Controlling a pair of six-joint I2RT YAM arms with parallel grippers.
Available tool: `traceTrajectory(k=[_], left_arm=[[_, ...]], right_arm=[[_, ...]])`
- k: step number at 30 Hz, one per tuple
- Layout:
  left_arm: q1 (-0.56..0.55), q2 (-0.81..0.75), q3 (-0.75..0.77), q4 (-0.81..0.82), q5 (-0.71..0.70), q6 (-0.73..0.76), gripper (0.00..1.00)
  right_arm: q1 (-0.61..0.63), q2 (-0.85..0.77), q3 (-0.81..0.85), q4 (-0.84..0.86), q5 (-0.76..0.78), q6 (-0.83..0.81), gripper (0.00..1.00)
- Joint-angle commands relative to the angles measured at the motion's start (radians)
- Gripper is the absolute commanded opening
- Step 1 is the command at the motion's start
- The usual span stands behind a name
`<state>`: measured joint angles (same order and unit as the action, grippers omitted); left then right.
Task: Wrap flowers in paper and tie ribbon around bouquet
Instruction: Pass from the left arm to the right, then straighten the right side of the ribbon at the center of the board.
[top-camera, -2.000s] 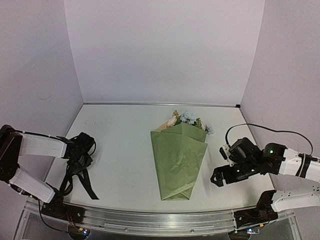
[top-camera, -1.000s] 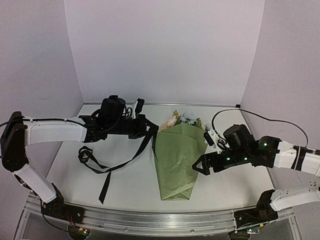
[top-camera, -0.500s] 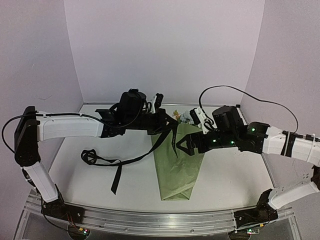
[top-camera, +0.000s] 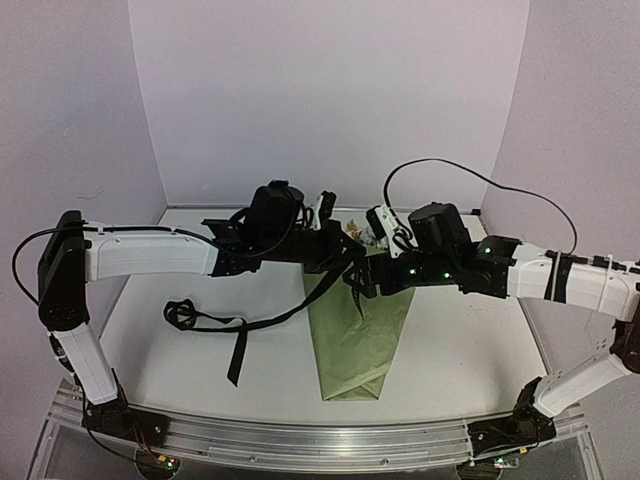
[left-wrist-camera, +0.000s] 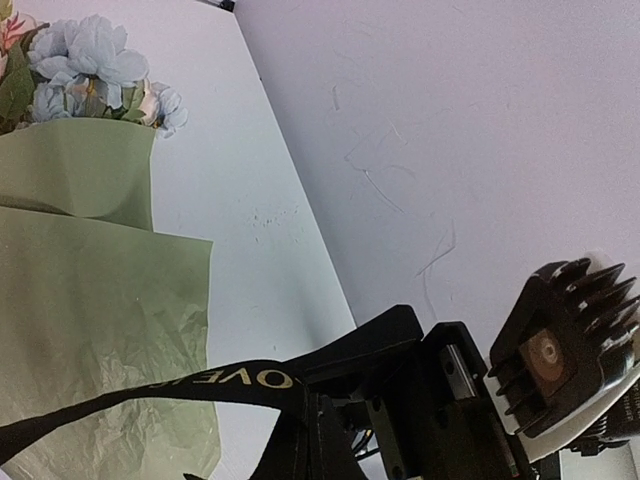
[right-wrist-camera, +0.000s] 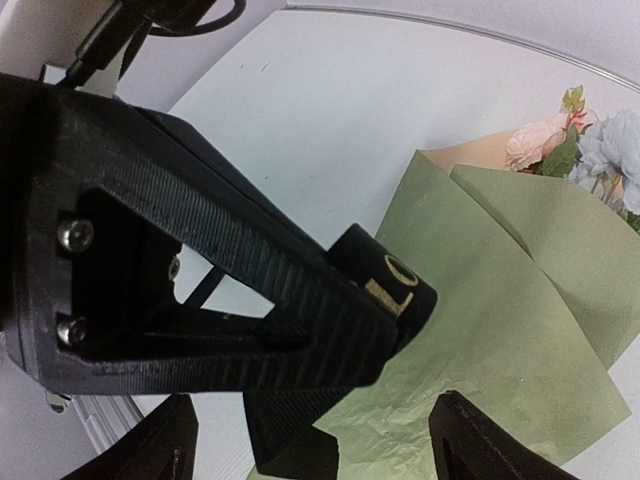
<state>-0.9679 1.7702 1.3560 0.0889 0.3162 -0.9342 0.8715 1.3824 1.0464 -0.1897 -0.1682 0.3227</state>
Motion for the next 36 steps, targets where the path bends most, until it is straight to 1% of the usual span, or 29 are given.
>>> traceTrajectory(k=[1, 4, 6, 7, 8, 9, 10, 13, 15, 16, 17, 19, 22, 25, 28, 33, 36], left_arm=[[-0.005, -0.003, 0.038, 0.037, 0.02, -0.009, 0.0], [-0.005, -0.014, 0.018, 0.045, 0.02, -0.014, 0.0], [-0.005, -0.025, 0.006, 0.044, 0.02, -0.008, 0.0], [-0.004, -0.035, -0.001, 0.038, 0.01, -0.001, 0.03], [-0.003, -0.049, -0.011, 0.031, -0.005, 0.008, 0.09], [-0.003, -0.065, -0.02, 0.022, -0.024, 0.022, 0.16], [-0.002, -0.083, -0.03, 0.009, -0.046, 0.035, 0.23], [0.002, -0.151, -0.075, -0.029, -0.123, 0.069, 0.44], [0.009, -0.212, -0.116, -0.069, -0.195, 0.079, 0.55], [0.014, -0.242, -0.152, -0.09, -0.228, 0.075, 0.61], [0.023, -0.274, -0.184, -0.123, -0.271, 0.066, 0.63], [0.049, -0.345, -0.248, -0.201, -0.367, 0.047, 0.63], [0.11, -0.414, -0.312, -0.397, -0.495, 0.044, 0.63], [0.188, -0.459, -0.391, -0.494, -0.502, 0.047, 0.6], [0.217, -0.487, -0.471, -0.513, -0.497, 0.056, 0.57], [0.219, -0.399, -0.475, -0.577, -0.482, 0.067, 0.55], [0.219, -0.35, -0.485, -0.549, -0.446, 0.049, 0.55]], right_arm=[[0.007, 0.023, 0.044, 0.021, 0.033, 0.0, 0.67], [0.006, 0.033, 0.051, 0.017, 0.041, 0.001, 0.46], [0.006, 0.033, 0.059, -0.002, 0.05, 0.002, 0.25], [0.007, 0.032, 0.065, -0.02, 0.058, 0.002, 0.16], [0.007, 0.03, 0.071, -0.044, 0.066, -0.002, 0.08], [0.006, 0.026, 0.076, -0.072, 0.073, -0.008, 0.02], [0.007, 0.021, 0.081, -0.101, 0.087, -0.014, 0.0], [0.007, 0.0, 0.086, -0.183, 0.134, -0.034, 0.0], [0.006, -0.018, 0.085, -0.235, 0.159, -0.051, 0.0], [0.007, -0.031, 0.084, -0.261, 0.166, -0.061, 0.0], [0.006, -0.041, 0.083, -0.282, 0.168, -0.069, 0.0], [0.007, -0.059, 0.079, -0.321, 0.168, -0.085, 0.0], [0.007, -0.08, 0.072, -0.374, 0.165, -0.092, 0.0], [0.007, -0.092, 0.055, -0.398, 0.149, -0.087, 0.0], [0.007, -0.1, 0.053, -0.425, 0.117, -0.076, 0.0], [0.006, -0.108, 0.038, -0.442, 0.071, -0.055, 0.0], [0.007, -0.108, 0.025, -0.444, 0.066, -0.05, 0.0]])
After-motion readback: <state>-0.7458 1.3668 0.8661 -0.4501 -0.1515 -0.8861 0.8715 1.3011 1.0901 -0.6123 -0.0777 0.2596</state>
